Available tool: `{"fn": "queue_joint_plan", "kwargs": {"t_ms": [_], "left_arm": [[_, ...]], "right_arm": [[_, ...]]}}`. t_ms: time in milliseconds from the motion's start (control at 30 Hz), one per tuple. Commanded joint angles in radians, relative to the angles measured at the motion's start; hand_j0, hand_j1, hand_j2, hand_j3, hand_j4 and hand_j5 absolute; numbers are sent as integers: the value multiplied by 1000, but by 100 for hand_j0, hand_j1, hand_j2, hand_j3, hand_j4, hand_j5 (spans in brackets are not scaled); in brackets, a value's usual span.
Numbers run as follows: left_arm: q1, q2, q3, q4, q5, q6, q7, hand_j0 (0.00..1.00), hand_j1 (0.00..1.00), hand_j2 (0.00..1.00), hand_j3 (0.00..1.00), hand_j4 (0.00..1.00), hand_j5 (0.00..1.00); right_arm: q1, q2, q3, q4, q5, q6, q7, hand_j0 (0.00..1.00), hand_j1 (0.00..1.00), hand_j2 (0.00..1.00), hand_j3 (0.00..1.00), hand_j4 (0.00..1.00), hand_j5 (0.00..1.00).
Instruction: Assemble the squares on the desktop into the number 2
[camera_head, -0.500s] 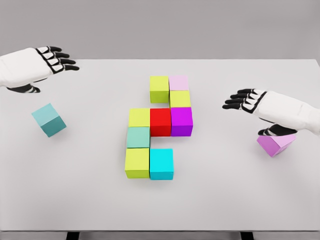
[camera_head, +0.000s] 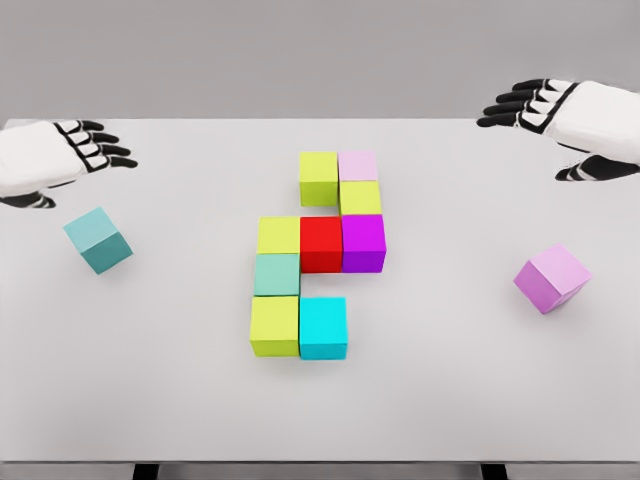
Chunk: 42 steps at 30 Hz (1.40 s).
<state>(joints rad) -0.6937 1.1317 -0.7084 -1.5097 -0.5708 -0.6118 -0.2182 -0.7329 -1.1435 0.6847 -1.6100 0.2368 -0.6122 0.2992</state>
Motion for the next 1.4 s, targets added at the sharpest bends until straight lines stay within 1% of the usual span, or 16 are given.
{"fn": "queue_joint_plan", "kwargs": {"t_ms": [0, 33, 67, 267, 333, 400, 433, 533, 600, 700, 733, 933, 1033, 1300, 1333, 1367], "left_arm": [[0, 22, -20, 0, 6, 1, 0, 100, 100, 100, 100, 100, 100], [2, 22, -22, 0, 6, 1, 0, 100, 100, 100, 100, 100, 100], [3, 23, -22, 0, 6, 1, 0, 100, 100, 100, 100, 100, 100], [10, 25, -43, 5, 11, 1, 2, 100, 100, 100, 100, 100, 100], [10, 20, -69, 10, 11, 1, 5, 100, 100, 100, 100, 100, 100], [11, 14, -82, 13, 9, 1, 5, 100, 100, 100, 100, 100, 100], [13, 11, -85, 20, 9, 1, 5, 100, 100, 100, 100, 100, 100], [14, 11, -85, 29, 8, 1, 3, 100, 100, 100, 100, 100, 100], [17, 11, -86, 29, 3, 1, 2, 100, 100, 100, 100, 100, 100], [22, 5, -86, 31, 2, 1, 2, 100, 100, 100, 100, 100, 100], [22, -3, -86, 33, 2, 1, 2, 100, 100, 100, 100, 100, 100], [22, -53, -115, 98, 0, 1, 0, 100, 100, 100, 100, 100, 100], [22, -56, -123, 106, 0, 1, 0, 100, 100, 100, 100, 100, 100], [22, -58, -129, 125, -1, 1, -1, 100, 100, 100, 100, 100, 100], [22, -73, -129, 152, -9, 1, -1, 100, 100, 100, 100, 100, 100], [22, -79, -129, 152, -30, 1, -1, 100, 100, 100, 100, 100, 100]], "right_arm": [[-5, -42, 209, 30, 38, 1, 24, 100, 100, 100, 100, 100, 100], [-22, -45, 245, 32, 53, 1, 28, 100, 100, 100, 100, 100, 100], [-28, -73, 269, 36, 62, 1, 54, 100, 100, 100, 100, 100, 100], [-37, -189, 262, 22, 39, 1, 80, 100, 100, 100, 100, 100, 100], [-40, -229, 266, -17, 29, 1, 80, 100, 100, 100, 100, 100, 100], [-34, -209, 277, -27, 36, 1, 81, 100, 100, 100, 100, 100, 100], [-34, -179, 303, -16, 36, 1, 83, 100, 100, 100, 100, 100, 100], [-34, -111, 314, 97, 35, 1, 83, 100, 100, 100, 100, 100, 100], [-34, -94, 314, 113, 35, 1, 83, 100, 100, 100, 100, 100, 100], [-34, -45, 317, 203, 45, 1, 130, 100, 100, 100, 100, 100, 100], [-33, -42, 317, 211, 48, 1, 133, 100, 100, 100, 100, 100, 100], [-31, -41, 326, 196, 70, 1, 135, 100, 100, 100, 100, 100, 100], [-31, -48, 323, 156, 70, 1, 135, 100, 100, 100, 100, 100, 100], [-31, -50, 322, 150, 68, 1, 135, 100, 100, 100, 100, 100, 100], [-31, -39, 332, 135, 71, 1, 136, 100, 100, 100, 100, 100, 100], [-31, -38, 332, 134, 71, 1, 136, 100, 100, 100, 100, 100, 100]]}}
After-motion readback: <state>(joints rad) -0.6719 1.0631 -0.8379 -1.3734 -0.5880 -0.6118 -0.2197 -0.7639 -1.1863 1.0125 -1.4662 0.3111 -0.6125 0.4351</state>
